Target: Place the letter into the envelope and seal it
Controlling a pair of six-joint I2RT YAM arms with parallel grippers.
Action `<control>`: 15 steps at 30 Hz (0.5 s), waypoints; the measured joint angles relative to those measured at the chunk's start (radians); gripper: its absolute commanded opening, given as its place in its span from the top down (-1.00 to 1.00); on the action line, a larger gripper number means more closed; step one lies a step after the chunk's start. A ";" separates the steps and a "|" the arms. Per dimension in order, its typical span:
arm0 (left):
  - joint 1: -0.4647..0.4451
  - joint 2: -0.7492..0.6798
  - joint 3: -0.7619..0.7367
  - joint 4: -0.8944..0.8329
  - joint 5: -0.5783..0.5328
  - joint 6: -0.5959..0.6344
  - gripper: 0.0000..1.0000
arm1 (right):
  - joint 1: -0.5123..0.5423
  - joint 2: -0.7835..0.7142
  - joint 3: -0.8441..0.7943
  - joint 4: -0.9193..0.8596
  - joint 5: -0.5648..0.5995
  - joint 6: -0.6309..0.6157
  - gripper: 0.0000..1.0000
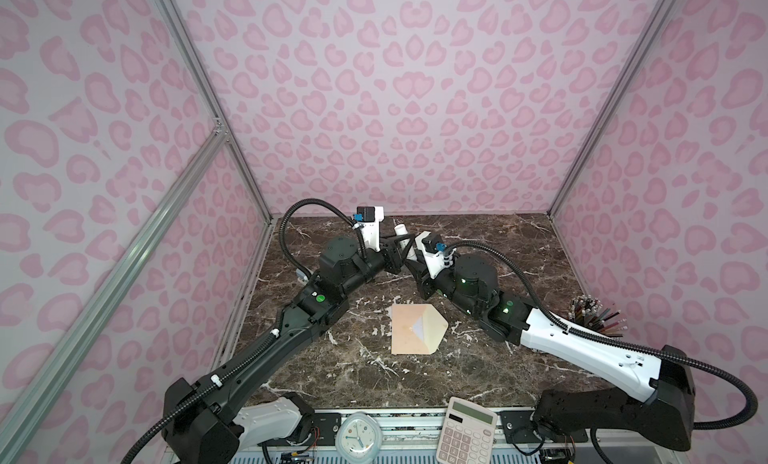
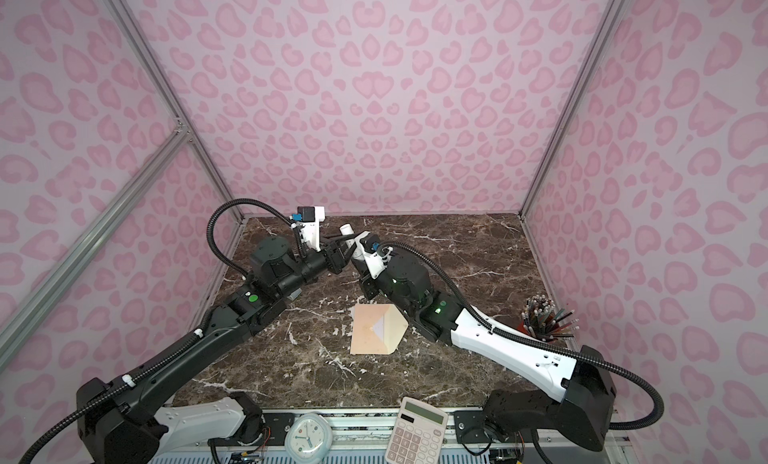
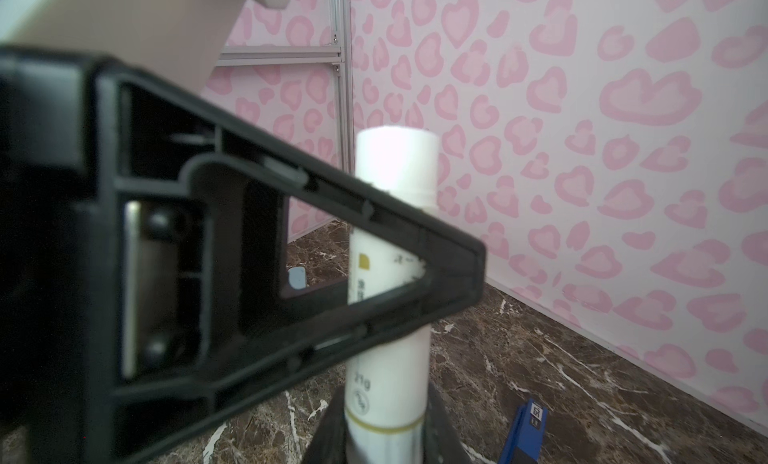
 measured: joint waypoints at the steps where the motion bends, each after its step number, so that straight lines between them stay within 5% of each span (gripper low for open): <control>1: 0.008 0.000 -0.004 0.010 0.023 -0.007 0.92 | -0.002 -0.003 0.005 -0.009 -0.011 0.008 0.74; 8: 0.093 0.009 -0.032 0.126 0.294 -0.050 0.92 | -0.036 -0.040 0.020 -0.058 -0.162 0.100 0.84; 15: 0.141 0.025 -0.092 0.301 0.510 -0.142 0.93 | -0.132 -0.080 -0.005 -0.069 -0.448 0.268 0.84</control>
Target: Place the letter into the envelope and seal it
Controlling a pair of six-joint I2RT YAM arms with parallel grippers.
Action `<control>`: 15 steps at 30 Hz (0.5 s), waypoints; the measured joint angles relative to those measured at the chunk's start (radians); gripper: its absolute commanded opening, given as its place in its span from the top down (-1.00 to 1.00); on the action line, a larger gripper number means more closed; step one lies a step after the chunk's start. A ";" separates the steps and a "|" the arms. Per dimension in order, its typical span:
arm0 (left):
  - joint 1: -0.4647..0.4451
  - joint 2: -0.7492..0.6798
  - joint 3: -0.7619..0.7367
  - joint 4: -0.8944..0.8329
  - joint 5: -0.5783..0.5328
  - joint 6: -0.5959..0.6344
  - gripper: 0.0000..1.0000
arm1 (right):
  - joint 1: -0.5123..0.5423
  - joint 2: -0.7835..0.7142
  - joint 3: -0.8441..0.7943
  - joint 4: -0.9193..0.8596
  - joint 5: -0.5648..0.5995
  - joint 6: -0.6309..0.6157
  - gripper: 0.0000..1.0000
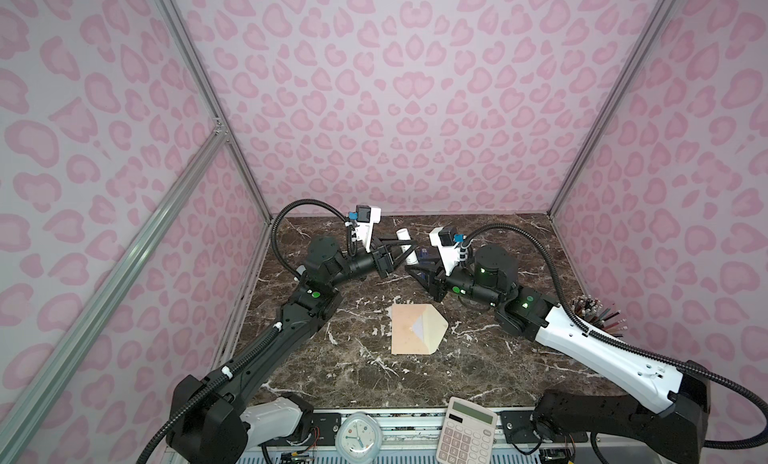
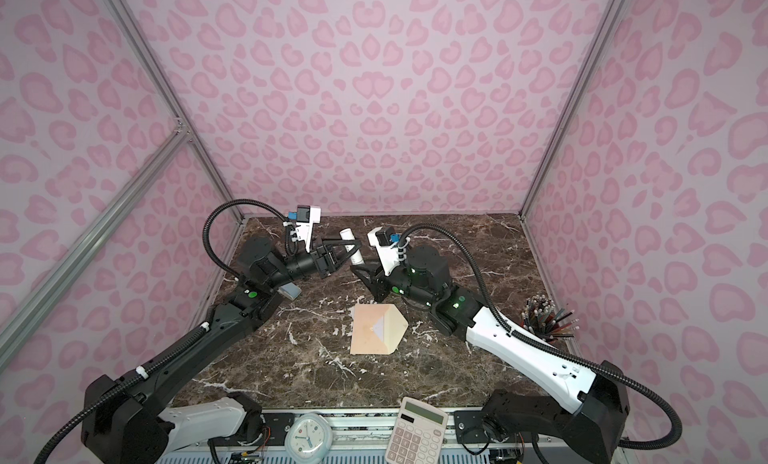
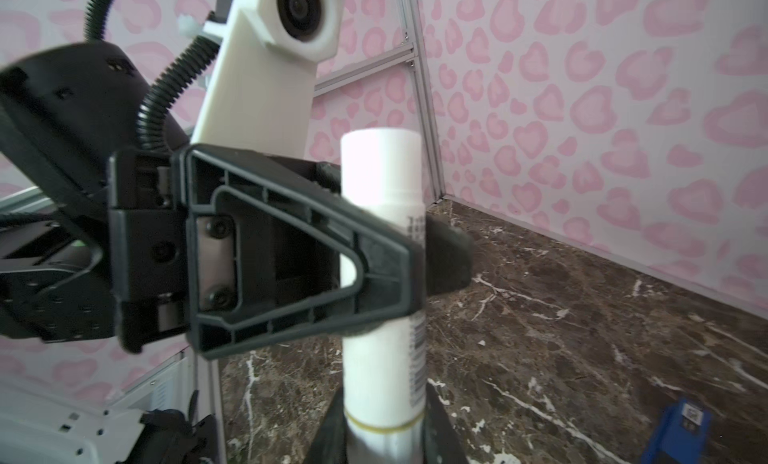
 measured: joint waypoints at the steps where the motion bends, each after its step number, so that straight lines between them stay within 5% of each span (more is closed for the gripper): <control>1: 0.002 0.002 -0.004 0.015 0.021 -0.011 0.92 | -0.014 -0.005 -0.008 0.005 -0.039 0.026 0.84; 7: 0.005 0.005 -0.014 0.053 0.097 -0.050 0.92 | -0.083 -0.024 -0.061 0.087 -0.243 0.179 0.76; 11: 0.005 -0.016 -0.002 -0.018 0.096 -0.010 0.92 | -0.089 -0.024 -0.056 0.069 -0.282 0.183 0.06; 15: 0.009 -0.043 0.035 -0.161 -0.018 0.089 0.93 | -0.083 -0.048 -0.033 0.018 -0.195 0.077 -0.22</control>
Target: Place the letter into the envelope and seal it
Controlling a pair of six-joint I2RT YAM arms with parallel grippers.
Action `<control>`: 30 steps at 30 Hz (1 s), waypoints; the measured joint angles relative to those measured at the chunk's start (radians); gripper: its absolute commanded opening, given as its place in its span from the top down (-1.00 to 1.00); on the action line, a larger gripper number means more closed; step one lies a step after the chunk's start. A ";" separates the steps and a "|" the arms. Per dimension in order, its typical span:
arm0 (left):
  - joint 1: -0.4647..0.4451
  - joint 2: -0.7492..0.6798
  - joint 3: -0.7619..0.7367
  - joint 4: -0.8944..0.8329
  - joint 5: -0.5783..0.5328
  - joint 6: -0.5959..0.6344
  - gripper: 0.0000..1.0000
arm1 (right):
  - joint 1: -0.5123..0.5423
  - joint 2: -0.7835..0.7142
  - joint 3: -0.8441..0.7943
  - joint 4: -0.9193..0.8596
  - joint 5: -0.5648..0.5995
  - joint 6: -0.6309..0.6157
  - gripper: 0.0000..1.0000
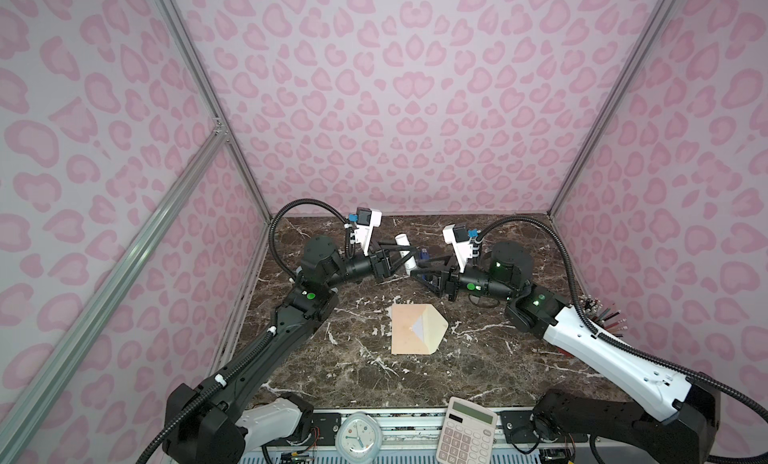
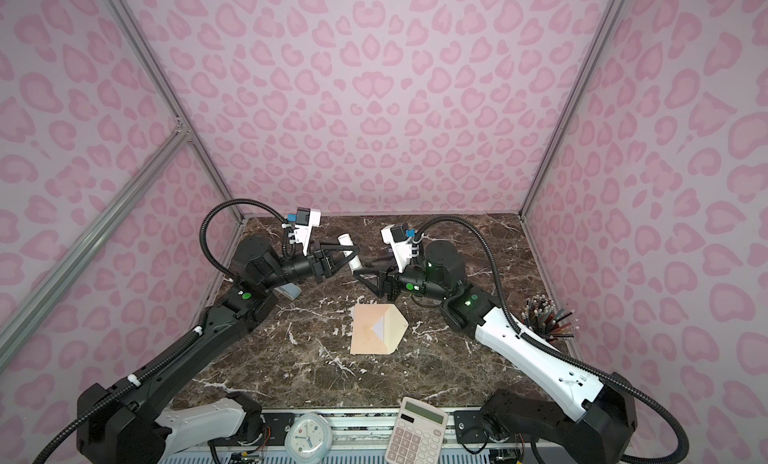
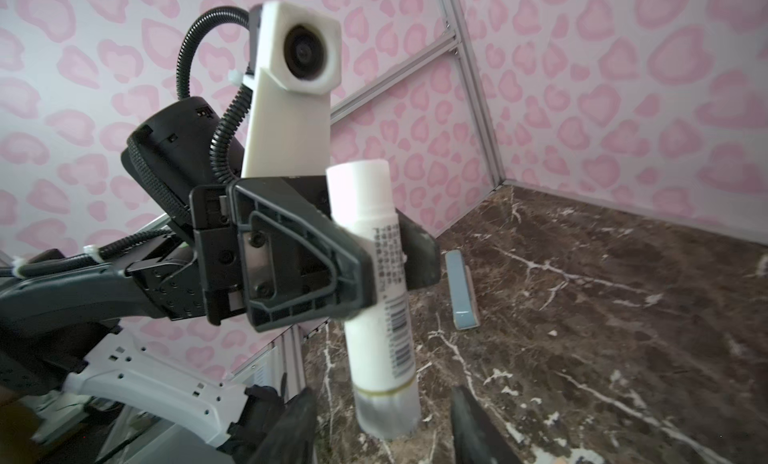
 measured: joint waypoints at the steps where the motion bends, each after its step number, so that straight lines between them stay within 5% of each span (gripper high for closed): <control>1: 0.001 -0.005 0.014 -0.034 -0.043 0.022 0.92 | 0.006 -0.007 -0.007 -0.005 0.026 -0.037 -0.27; 9: -0.014 -0.038 0.068 -0.149 -0.360 0.099 0.93 | 0.146 -0.021 -0.105 0.004 0.339 -0.277 -0.38; 17: -0.096 -0.041 0.085 -0.208 -0.511 0.137 0.93 | 0.242 0.071 -0.087 0.167 0.631 -0.403 -0.34; 30: -0.113 -0.028 0.088 -0.224 -0.570 0.137 0.93 | 0.248 0.186 0.000 0.248 0.708 -0.433 0.03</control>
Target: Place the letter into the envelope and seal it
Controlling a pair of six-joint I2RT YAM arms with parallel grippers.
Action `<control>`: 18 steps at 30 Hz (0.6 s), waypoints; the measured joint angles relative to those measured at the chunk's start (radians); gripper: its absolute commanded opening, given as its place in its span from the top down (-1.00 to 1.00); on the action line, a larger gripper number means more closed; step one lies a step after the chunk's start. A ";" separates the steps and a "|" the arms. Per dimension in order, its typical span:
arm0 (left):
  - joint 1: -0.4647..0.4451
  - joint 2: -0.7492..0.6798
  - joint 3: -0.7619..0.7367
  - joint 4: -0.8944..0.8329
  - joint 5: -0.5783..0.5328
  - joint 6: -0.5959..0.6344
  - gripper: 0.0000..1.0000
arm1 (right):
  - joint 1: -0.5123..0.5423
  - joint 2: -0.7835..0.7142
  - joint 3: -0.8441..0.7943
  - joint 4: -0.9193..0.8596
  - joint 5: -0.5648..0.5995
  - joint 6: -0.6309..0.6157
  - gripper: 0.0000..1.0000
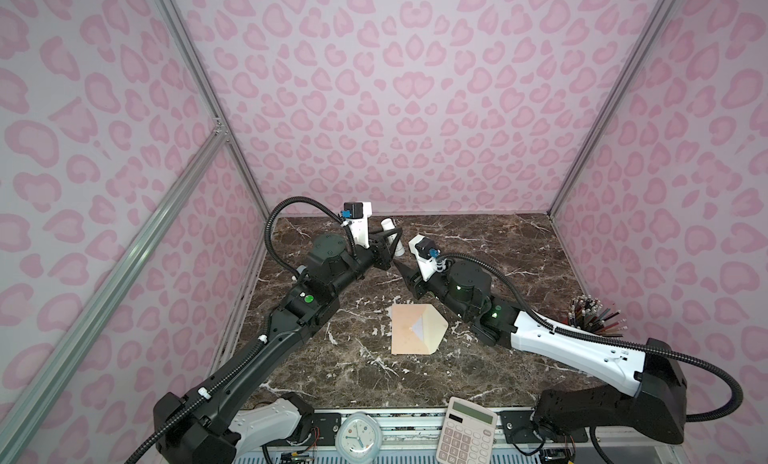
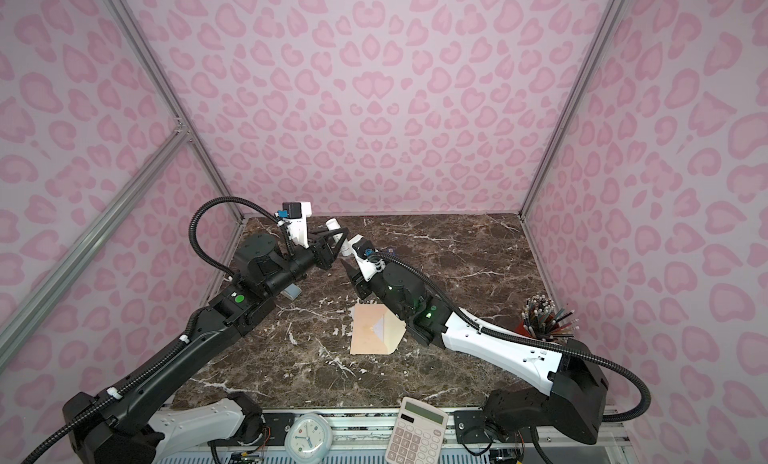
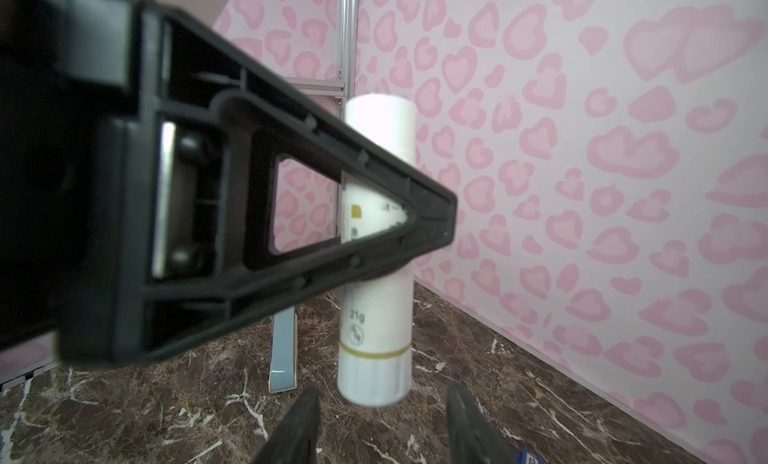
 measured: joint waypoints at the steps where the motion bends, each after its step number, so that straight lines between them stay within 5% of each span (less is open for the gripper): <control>1: 0.000 0.002 0.000 0.000 0.000 0.000 0.93 | 0.000 0.005 0.005 0.000 -0.002 -0.002 0.05; 18: -0.005 0.000 -0.013 -0.001 0.005 -0.009 0.93 | 0.000 0.045 0.041 -0.007 -0.005 -0.010 0.42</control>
